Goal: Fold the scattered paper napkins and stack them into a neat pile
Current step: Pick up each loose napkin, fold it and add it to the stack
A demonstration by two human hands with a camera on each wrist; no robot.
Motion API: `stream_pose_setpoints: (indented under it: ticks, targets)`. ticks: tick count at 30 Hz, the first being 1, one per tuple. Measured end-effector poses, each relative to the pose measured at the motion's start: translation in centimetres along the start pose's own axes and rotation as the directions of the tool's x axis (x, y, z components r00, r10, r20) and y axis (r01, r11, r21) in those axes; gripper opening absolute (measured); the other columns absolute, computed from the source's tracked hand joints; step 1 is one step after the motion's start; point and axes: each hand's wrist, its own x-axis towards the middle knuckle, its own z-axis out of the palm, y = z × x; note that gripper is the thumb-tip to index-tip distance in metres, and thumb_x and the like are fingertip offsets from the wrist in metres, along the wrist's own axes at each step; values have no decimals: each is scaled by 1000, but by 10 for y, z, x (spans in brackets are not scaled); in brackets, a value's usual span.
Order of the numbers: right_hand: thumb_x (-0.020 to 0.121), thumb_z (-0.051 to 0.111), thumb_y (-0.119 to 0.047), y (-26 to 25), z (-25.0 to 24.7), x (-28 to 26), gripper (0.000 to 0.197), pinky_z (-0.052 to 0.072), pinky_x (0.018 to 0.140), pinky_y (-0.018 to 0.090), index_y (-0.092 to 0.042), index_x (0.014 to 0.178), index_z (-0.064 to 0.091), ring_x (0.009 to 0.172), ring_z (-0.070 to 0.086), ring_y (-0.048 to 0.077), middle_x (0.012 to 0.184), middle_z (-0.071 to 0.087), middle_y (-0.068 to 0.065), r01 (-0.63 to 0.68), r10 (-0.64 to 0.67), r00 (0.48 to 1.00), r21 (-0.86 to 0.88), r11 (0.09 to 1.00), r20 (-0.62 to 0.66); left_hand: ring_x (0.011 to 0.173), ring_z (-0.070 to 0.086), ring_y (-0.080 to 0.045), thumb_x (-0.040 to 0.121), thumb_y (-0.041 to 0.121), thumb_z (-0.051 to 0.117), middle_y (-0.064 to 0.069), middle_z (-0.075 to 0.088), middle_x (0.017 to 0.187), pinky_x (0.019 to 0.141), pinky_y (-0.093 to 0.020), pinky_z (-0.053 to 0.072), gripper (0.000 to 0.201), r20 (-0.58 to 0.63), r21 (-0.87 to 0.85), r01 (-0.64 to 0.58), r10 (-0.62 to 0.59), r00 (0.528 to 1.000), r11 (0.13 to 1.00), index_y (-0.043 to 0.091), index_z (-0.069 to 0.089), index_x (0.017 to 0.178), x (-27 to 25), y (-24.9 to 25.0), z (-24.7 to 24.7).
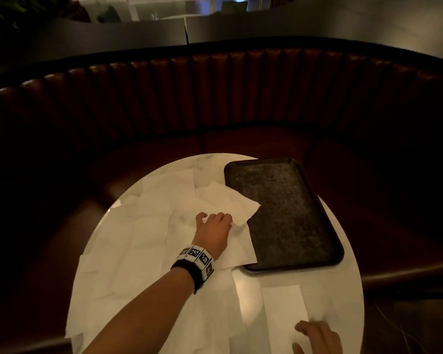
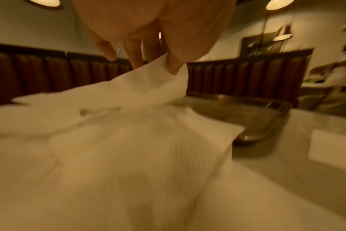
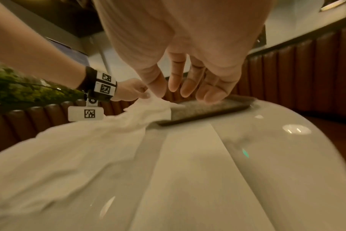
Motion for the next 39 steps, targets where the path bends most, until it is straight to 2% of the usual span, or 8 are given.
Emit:
stream_pose_setpoints:
  ticks: [3,8,16,21,25,27,31,39]
  targets:
    - [66,69,-19,-32,-21,13,49,36,95,12,-39,107,49,93,52,10,108,49,-10,156,-156,987,-1,988,-25,94,59,-18,101,27,36,7,64,104,97,-34,30,18,-73,-149,-142,132,989,979,23,52,108,-25,-8,-44]
    - [73,79,-28,-114,-39,73,85,25,112,33,-38,141,30,136,24,6,145,29,-17,451,-453,891,-89,888,-2,83,58,-12,97,36,34,10,65,95,88,-31,40,27,-180,-264,-326,286,941,908,24,57,100,-95,-19,-123]
    - [84,70,-26,-201,-48,44,6,47,63,22,-22,80,69,68,60,0,72,67,-9,425,-491,857,326,845,156,90,56,-1,94,27,57,13,64,100,83,-14,42,16,-383,-483,-286,94,919,828,25,57,110,-166,-49,-202]
    - [77,70,-21,-227,-53,8,14,57,76,40,-15,89,76,85,71,24,91,76,6,2,-269,926,708,706,266,127,40,-12,94,45,47,16,44,134,105,-35,34,41,-482,-554,-158,-161,861,817,29,41,132,-217,-74,-186]
    - [77,64,-15,-231,-72,-7,28,58,67,32,-5,102,70,84,72,23,99,74,13,-263,-154,917,847,462,369,130,41,-10,80,67,49,8,43,141,100,-25,35,60,118,-944,244,-463,878,221,37,35,131,-242,-73,-144]
    - [78,62,-14,-228,-82,-12,27,59,62,31,-4,101,68,78,72,21,96,75,14,-305,-118,918,863,404,379,119,54,-18,73,69,56,-4,55,134,94,-31,44,74,414,-909,410,-262,872,-75,30,39,134,-243,-55,-127]
    - [77,62,-16,-213,-95,-18,27,60,59,30,-6,101,67,77,73,20,95,75,12,-298,-35,937,850,433,347,123,54,-38,80,41,68,-20,56,134,104,-53,43,66,375,-787,325,11,927,-525,10,49,135,-236,-31,-120]
    - [83,62,-9,-183,-110,-30,27,59,64,37,-17,108,65,83,73,23,96,75,4,-184,-1,971,758,625,237,92,68,-38,75,6,75,-22,65,115,80,-44,56,35,55,-984,38,-96,994,-172,3,61,107,-239,-43,-168]
